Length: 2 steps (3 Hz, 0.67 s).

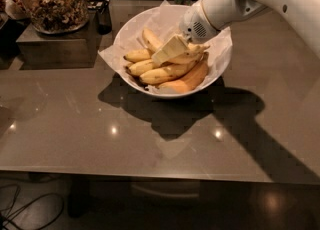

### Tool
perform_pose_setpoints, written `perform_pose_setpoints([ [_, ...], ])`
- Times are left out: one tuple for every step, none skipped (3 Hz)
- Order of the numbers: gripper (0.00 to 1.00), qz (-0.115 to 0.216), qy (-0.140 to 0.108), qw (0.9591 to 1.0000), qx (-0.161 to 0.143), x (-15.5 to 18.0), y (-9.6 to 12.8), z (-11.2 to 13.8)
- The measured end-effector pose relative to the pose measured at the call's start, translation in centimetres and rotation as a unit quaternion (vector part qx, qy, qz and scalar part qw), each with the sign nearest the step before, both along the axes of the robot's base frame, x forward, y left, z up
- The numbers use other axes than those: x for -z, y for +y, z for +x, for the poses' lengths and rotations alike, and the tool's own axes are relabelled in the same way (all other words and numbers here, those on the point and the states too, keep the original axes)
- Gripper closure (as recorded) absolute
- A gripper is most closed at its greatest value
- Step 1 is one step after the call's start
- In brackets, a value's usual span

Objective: Pick banana from white bowl

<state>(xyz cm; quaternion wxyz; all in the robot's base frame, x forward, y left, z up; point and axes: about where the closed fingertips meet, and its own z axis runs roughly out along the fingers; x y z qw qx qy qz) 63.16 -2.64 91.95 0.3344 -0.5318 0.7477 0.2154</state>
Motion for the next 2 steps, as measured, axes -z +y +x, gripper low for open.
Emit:
perform_pose_setpoints([
  [0.66, 0.000, 0.000, 1.0000, 0.000, 0.00, 0.00, 0.00],
  [0.89, 0.000, 0.000, 1.0000, 0.000, -0.01, 0.01, 0.00],
])
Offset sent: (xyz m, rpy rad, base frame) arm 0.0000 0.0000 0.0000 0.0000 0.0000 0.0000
